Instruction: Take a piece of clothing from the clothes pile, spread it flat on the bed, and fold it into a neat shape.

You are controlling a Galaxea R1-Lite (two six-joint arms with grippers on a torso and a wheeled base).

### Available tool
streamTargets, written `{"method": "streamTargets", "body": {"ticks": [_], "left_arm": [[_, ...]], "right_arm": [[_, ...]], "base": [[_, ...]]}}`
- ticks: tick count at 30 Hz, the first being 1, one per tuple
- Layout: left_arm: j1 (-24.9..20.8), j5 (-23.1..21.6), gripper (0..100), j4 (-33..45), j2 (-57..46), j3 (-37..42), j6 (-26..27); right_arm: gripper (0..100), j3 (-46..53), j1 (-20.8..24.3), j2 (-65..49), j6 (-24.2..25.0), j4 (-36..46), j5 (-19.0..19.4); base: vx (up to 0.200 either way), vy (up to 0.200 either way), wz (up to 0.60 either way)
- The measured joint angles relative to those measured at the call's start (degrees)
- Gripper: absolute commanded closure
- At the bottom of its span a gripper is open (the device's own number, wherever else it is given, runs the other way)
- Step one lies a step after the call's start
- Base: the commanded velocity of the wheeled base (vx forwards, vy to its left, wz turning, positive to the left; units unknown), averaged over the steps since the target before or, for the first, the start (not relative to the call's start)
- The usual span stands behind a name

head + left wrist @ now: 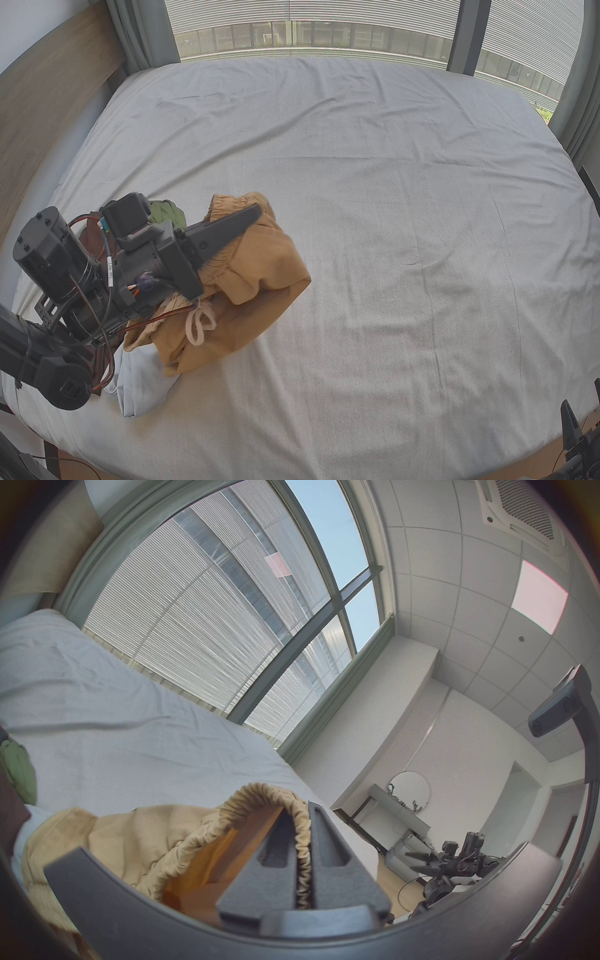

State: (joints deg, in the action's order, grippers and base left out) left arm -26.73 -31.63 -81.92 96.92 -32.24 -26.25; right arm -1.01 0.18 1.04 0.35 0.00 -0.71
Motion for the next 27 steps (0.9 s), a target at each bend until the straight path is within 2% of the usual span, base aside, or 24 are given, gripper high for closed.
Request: {"method": "streamTargets", "body": {"ticks": [6,23,27], "left_arm": [[-3.33,0.2,100,-0.96,1.46,-3.5,-2.62],[-8.4,0.05,100,-1.5,0.55,-13.78,-6.75],[-8.63,0.07,100,-2.16,0.09,-15.13,-10.59]], "right_arm": [[0,0.0,0.0,0.0,0.0,0.0,0.0],[0,0.0,0.06,0.0,0.0,0.0,0.02],[0,0.0,0.06,0.0,0.0,0.0,0.02]], "base": [[0.0,0.0,0.0],[0.0,0.0,0.0],[0.0,0.0,0.0]]}}
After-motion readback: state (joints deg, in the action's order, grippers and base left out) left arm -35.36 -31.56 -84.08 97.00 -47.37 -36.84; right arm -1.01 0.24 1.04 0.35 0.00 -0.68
